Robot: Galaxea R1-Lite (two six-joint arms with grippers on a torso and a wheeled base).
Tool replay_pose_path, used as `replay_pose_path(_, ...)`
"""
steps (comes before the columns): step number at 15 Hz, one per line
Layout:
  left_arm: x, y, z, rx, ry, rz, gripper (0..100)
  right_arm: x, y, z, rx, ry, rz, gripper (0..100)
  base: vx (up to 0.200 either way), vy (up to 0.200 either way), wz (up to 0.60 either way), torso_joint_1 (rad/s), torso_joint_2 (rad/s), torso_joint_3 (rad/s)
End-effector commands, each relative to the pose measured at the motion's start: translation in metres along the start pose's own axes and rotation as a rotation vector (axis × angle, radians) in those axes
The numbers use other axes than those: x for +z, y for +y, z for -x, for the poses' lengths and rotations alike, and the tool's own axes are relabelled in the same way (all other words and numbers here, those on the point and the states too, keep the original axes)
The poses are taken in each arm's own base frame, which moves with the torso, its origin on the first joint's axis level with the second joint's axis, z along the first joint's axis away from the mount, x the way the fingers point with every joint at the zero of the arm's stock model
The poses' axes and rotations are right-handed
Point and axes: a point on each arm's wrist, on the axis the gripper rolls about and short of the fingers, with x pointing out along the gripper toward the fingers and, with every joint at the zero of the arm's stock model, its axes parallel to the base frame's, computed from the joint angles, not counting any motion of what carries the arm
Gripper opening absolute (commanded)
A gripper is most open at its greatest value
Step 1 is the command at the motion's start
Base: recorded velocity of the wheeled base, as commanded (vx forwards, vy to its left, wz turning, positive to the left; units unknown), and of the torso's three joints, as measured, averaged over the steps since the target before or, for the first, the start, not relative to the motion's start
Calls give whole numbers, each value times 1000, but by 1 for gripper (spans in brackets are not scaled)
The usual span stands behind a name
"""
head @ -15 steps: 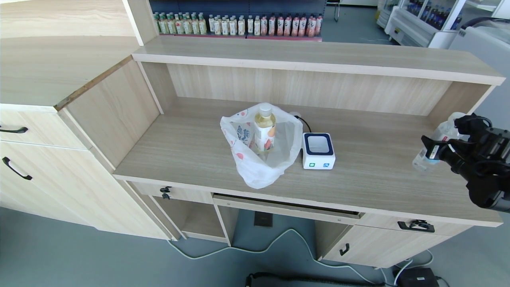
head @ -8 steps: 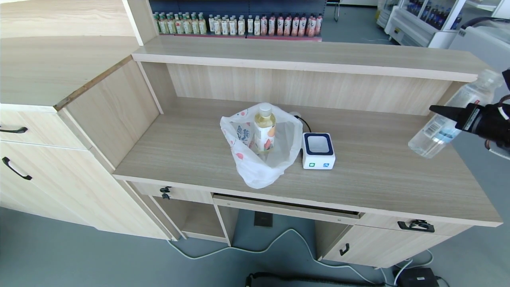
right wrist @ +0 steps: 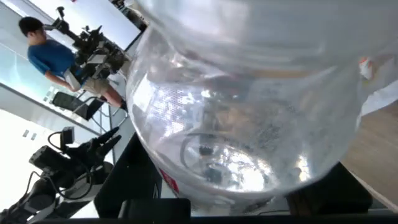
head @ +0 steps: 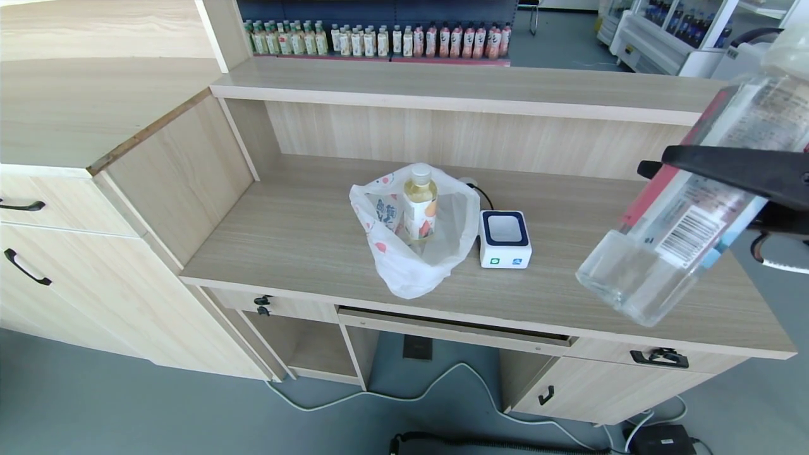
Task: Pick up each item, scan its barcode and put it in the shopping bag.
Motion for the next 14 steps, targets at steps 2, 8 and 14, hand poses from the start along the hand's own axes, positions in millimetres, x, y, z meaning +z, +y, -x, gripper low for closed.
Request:
replay_pose_path(2,0,0,0,1,-1,0,100,8,32,8,113,-28,17,0,0,0,0,0,0,0)
replay_pose_path(8,0,0,0,1,-1,0,100,20,47,19,123,-44,6,0,0,0,0,0,0,0)
replay_pose_path(14,0,0,0,1,-1,0,100,1,50,15,190,23,-15,0,0,0,0,0,0,0)
